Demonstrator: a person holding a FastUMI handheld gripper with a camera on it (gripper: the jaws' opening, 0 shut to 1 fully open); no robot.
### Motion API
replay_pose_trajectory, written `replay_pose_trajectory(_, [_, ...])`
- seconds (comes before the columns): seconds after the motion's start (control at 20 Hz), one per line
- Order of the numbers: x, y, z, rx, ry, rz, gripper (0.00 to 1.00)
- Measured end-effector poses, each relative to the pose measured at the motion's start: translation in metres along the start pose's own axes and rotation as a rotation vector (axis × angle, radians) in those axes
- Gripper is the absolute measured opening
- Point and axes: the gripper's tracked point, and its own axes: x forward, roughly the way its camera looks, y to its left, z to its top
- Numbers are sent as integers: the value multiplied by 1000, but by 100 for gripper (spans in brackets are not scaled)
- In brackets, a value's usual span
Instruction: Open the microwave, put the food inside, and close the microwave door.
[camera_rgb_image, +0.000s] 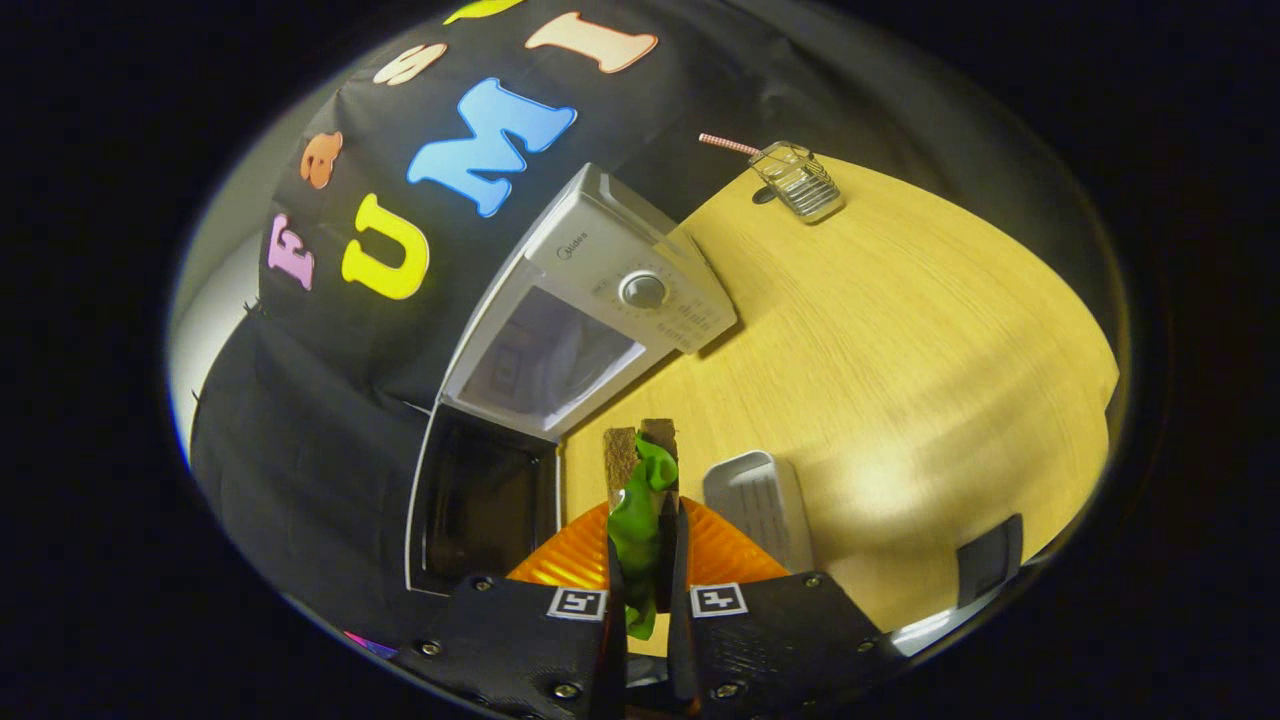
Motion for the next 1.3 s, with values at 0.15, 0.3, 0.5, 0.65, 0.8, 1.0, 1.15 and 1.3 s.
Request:
replay_pose_trajectory(0.15, [24,21,4,69,-21,54,16])
replay_pose_trajectory(0.3, [52,42,11,137,-46,103,16])
replay_pose_trajectory(0.5, [93,65,22,266,-99,158,16])
replay_pose_trajectory(0.65, [127,77,31,360,-169,187,16])
replay_pose_trajectory(0.8, [172,83,45,471,-279,190,16])
replay_pose_trajectory(1.0, [230,90,57,585,-364,175,16])
replay_pose_trajectory(1.15, [264,98,70,634,-414,180,16])
replay_pose_trajectory(1.3, [289,98,81,691,-479,175,16])
